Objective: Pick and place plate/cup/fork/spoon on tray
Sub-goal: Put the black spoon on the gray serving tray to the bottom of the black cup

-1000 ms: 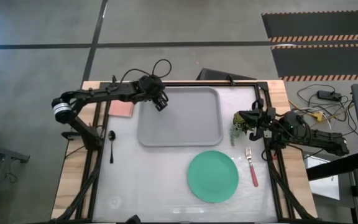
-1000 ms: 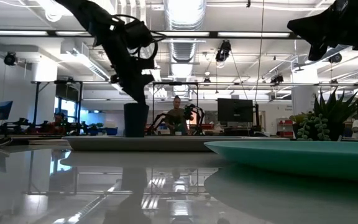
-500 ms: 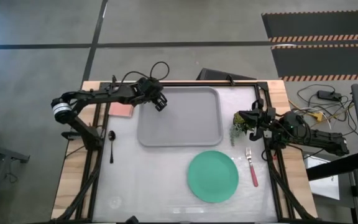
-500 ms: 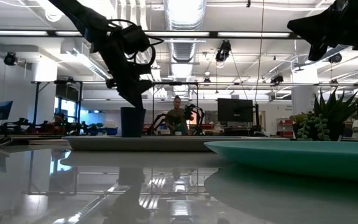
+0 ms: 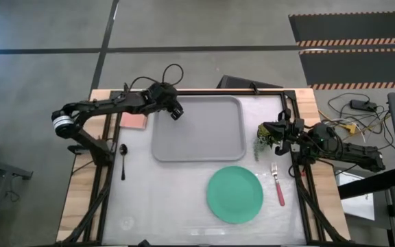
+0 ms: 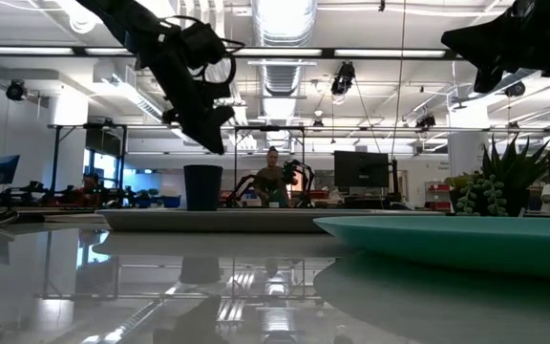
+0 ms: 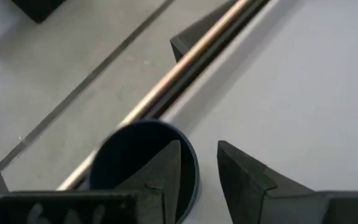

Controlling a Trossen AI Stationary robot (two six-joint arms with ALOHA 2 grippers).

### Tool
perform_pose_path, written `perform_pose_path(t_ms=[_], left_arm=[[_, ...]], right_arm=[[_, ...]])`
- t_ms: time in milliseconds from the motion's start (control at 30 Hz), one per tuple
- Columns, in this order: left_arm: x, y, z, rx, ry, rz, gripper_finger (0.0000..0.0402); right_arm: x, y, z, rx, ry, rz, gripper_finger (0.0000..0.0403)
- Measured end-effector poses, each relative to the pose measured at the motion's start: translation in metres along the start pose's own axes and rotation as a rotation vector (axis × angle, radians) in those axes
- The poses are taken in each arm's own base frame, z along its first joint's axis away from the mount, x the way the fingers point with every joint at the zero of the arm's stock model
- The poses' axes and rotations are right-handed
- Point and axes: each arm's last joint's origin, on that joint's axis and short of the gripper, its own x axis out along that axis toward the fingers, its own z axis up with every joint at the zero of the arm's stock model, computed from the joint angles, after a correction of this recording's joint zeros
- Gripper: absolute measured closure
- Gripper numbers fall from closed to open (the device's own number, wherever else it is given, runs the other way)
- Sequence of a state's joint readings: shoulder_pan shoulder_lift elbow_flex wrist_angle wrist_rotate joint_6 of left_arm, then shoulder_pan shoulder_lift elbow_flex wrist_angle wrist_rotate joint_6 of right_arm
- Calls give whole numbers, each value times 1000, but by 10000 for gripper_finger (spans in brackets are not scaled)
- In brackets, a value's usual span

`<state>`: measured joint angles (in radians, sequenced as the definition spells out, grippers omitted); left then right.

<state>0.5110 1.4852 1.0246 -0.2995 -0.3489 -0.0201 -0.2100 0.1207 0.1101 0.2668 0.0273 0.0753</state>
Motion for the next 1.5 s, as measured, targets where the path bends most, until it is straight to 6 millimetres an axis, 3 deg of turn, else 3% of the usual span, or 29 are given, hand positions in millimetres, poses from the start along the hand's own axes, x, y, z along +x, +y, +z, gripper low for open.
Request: perform_pose_path(t_ms=[167, 300, 433, 533, 833, 967, 1333, 1500], left_arm=[[-35, -1, 7, -69, -56, -38, 310], [-73, -12, -2, -210, -28, -130, 310], [-106, -30, -31, -375, 157, -178, 310], [-119, -45, -61, -438, 303, -134, 311], [-101, -52, -154, -570, 663, 164, 311], [-94, -49, -178, -596, 797, 255, 311], [-90, -54, -180, -657, 858, 296, 314], [-95, -69, -161, -602, 884, 391, 373]], right_arm=[[0, 0, 0, -1, 0, 0, 394], [0, 0, 0, 2, 1, 0, 394], [0, 0, 0, 2, 1, 0, 394], [0, 0, 0, 2, 1, 0, 394], [0, 0, 0, -10, 0, 0, 394], [0, 0, 0, -23, -1, -1, 394], [0, 0, 0, -40, -4, -2, 394], [0, 0, 0, -42, -1, -2, 394]])
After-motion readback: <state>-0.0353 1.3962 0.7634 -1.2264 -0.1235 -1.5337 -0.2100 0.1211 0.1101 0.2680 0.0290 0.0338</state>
